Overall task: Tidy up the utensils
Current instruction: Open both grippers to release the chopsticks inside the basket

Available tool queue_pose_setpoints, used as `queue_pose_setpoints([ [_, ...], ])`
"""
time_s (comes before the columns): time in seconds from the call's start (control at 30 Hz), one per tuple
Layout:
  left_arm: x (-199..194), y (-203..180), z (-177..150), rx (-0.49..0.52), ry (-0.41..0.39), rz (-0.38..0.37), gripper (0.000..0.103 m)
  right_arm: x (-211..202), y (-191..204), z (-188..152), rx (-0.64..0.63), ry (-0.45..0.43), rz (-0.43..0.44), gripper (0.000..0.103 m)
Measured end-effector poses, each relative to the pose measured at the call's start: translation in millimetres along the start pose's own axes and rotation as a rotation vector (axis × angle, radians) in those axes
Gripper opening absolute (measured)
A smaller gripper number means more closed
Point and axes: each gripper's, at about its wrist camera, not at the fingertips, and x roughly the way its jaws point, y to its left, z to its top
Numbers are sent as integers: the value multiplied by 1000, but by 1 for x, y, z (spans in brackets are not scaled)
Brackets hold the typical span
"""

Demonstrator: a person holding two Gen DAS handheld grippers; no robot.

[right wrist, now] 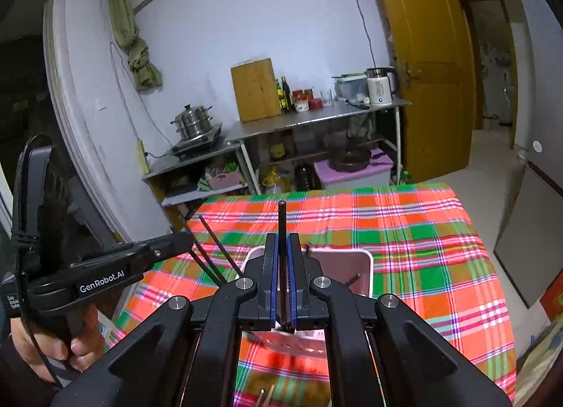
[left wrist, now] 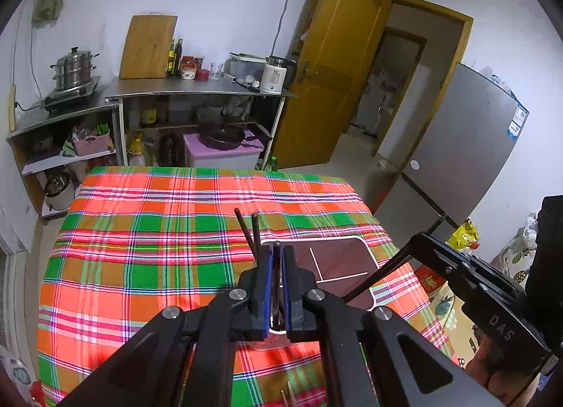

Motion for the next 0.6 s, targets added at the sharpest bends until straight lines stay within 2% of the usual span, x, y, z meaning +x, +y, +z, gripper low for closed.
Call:
queue_pose_setpoints([
  [0.1, 0, 0, -1, 3, 3, 0, 5, 2, -1, -2, -1, 10, -3, 5],
  [0.23, -4, -1, -2, 5, -2, 2, 6, -1, 1, -2, -12, 10, -13, 13],
  [0.43, -23, -3, 0, 13, -43, 4, 12, -14, -2, 0, -12, -19, -16, 14],
  [0.6, -43, -8, -2, 30, -83, 7, 13, -34, -4, -1, -6, -56, -21, 14],
])
